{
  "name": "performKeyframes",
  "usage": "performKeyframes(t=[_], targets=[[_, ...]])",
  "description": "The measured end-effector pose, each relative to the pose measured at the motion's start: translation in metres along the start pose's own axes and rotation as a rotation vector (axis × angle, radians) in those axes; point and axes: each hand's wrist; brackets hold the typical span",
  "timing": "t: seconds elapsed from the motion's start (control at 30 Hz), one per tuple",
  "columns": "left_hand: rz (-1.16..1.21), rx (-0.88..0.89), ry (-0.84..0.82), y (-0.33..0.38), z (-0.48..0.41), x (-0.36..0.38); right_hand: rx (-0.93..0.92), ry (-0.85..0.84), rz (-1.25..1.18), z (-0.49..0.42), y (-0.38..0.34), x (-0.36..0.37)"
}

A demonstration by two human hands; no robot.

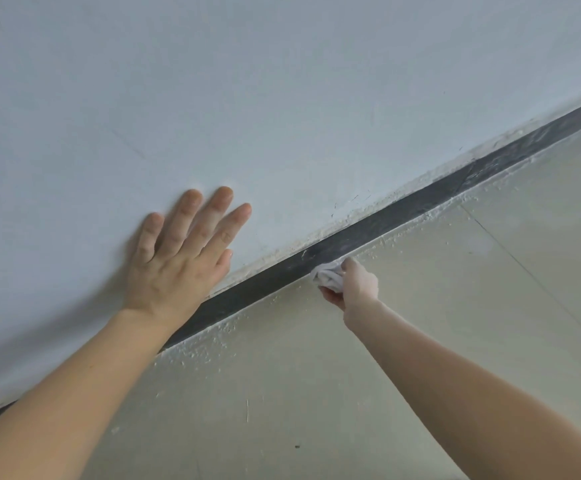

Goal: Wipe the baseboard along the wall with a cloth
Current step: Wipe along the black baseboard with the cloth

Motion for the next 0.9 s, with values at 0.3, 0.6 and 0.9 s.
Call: performKeyframes(t=[0.3,0.6,0.9], targets=[[0.004,0.003,-0.046,-0.001,0.0,-0.003,0.218,-0.339,-0.116,0.043,0.016,0.048],[0.022,-0.003,-0.026,-0.001,-0.002,-0.002,0.002,-0.06,-0.353,-0.01,-0.044,-0.015],[0.026,0.0,-0.027,0.0,0.0,-0.001,0.108,-0.264,0.039,0.01,0.016,0.0]])
Point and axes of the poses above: each hand's wrist, its own z-axis away from the middle knuckle, its own x-axis out of the palm, y = z × x, and after that the axes turned 12 degrees about -x, right-handed
